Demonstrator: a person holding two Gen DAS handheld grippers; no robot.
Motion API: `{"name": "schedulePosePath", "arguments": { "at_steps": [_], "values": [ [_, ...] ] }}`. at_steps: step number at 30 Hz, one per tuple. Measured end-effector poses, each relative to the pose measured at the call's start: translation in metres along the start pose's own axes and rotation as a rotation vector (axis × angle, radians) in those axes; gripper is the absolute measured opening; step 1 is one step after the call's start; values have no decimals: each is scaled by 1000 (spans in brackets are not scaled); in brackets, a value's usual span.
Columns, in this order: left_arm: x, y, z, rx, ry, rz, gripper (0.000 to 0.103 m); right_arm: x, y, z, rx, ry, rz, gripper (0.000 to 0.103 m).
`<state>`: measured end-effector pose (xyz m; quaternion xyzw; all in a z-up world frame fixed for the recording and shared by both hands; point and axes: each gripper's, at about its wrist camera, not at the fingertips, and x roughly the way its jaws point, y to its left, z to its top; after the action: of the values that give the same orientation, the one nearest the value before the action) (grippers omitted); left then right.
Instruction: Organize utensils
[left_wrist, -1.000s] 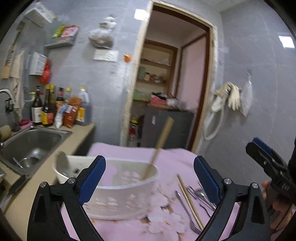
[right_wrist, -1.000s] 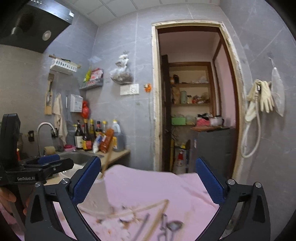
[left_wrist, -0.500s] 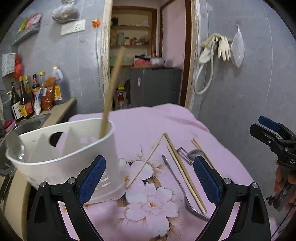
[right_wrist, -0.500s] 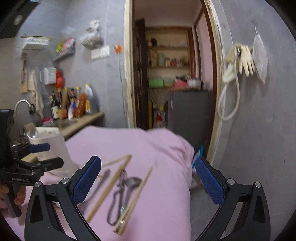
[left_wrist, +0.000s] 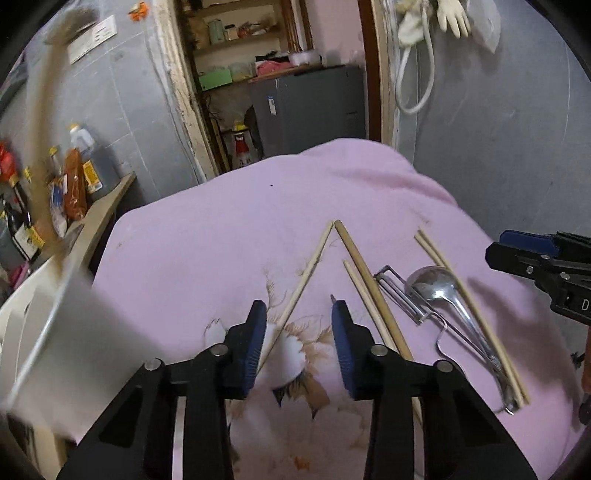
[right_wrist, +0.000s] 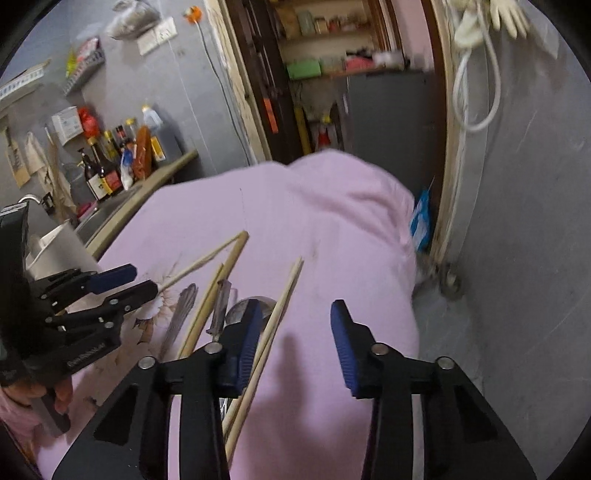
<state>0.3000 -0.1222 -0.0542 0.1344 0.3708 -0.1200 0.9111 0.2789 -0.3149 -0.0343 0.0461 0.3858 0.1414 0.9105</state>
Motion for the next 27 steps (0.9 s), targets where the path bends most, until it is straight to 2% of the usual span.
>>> {"name": "schedulePosePath", "arguments": {
  "at_steps": [5, 14, 18, 22, 23, 24, 27],
  "values": [
    [21, -3, 9, 55, 31, 58, 31, 20, -3, 3, 20, 58, 22, 28],
    [45, 4, 14, 61, 93, 73, 31, 35, -6, 11, 41, 109, 63, 24],
    [54, 6, 16, 56, 135, 76, 31, 42, -12, 15, 80, 142, 82, 14],
    [58, 5, 18, 51, 161, 72, 31, 44, -15, 16, 91, 170, 94, 9],
    [58, 5, 18, 47, 168, 68, 29, 44, -16, 16, 97, 177, 101, 8],
    [59, 6, 19, 38, 178, 53, 22, 44, -17, 15, 101, 180, 106, 6],
    [61, 7, 23, 12, 208, 11, 9, 41, -20, 14, 128, 181, 128, 5]
  ]
}}
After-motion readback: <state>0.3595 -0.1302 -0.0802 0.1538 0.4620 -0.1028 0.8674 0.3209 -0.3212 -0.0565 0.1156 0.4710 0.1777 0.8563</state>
